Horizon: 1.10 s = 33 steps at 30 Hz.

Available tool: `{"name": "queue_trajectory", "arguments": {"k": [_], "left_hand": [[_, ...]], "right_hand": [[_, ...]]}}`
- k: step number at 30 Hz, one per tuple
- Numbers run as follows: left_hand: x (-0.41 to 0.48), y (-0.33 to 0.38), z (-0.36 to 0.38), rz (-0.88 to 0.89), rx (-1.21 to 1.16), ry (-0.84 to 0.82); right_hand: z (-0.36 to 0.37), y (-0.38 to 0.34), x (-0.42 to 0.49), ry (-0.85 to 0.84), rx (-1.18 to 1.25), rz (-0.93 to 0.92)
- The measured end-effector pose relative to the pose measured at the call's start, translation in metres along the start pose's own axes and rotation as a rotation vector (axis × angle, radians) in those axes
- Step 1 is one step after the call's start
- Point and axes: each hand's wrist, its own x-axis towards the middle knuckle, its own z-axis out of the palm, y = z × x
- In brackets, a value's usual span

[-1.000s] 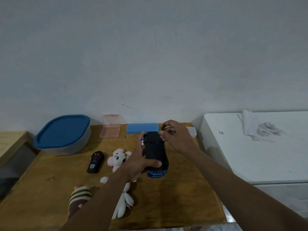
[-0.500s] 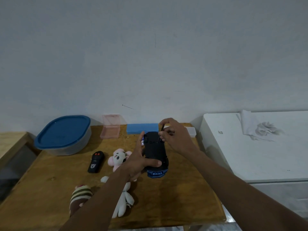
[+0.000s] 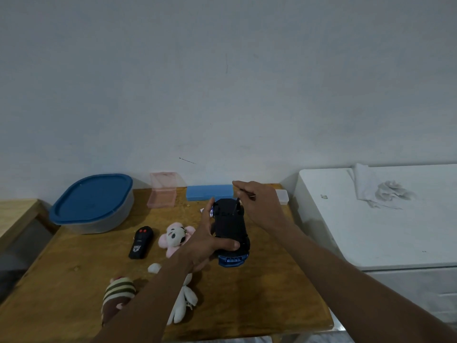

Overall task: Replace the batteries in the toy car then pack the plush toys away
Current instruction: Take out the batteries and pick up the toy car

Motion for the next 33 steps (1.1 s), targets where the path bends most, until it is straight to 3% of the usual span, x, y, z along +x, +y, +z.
{"name": "queue_trajectory", "arguments": {"k": [9,12,33], "left_hand": [[0.0001,-0.0007,0.0019,-0.005,-0.024,-0.013],[0.0005,-0.0010,0.0025,-0.007,-0.028,-0.016],[-0.0011,-0.0007,0.0014,-0.003,-0.025,-0.012]], "right_hand": [[0.0019,0.0004,0.0007,-0.027,-0.014,-0.003],[0.0002,-0.0021,-0.0006,-0.058,0.082,0.055],[0.0071,-0.0071,-0.0010,0.077,0.050,0.092]]}}
